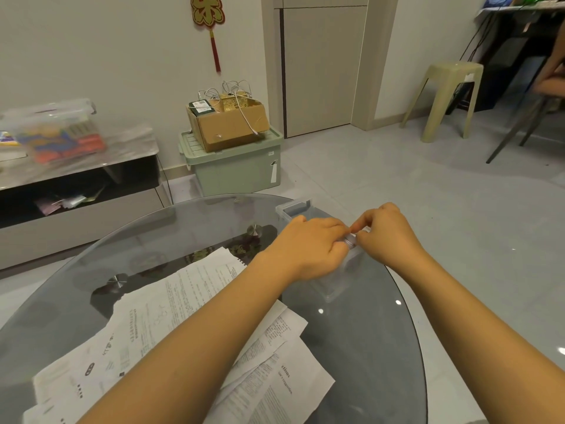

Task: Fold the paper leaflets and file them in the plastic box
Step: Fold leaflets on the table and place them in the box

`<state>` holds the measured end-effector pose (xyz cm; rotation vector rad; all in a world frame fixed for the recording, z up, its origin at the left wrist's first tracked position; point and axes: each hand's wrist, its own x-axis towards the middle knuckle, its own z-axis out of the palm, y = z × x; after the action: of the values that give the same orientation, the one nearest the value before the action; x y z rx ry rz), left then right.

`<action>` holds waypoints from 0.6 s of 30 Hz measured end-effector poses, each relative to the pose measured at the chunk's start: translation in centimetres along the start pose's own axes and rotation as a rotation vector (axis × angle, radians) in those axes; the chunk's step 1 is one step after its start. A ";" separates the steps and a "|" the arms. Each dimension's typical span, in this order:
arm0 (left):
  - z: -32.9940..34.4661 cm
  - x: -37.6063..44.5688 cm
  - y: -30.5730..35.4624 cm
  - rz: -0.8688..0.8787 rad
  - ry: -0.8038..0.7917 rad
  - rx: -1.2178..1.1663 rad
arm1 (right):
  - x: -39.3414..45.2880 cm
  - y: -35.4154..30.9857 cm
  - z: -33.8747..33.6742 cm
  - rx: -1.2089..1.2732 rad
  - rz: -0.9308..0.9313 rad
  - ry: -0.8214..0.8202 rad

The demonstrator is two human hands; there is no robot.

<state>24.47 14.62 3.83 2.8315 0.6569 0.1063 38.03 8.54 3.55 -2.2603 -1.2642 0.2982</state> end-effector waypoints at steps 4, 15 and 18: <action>-0.7 0.2 0.5 -0.012 -0.041 -0.030 | -0.1 0.3 -0.1 0.029 0.012 0.007; 0.6 0.1 0.7 -0.025 -0.076 -0.021 | -0.2 1.3 -0.2 0.146 -0.052 -0.001; 0.6 0.0 0.6 -0.025 -0.062 -0.044 | -0.1 1.6 -0.3 0.154 -0.075 -0.021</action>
<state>24.81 14.00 3.37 2.7718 0.6680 0.0279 39.28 7.71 2.91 -2.0804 -1.2882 0.3794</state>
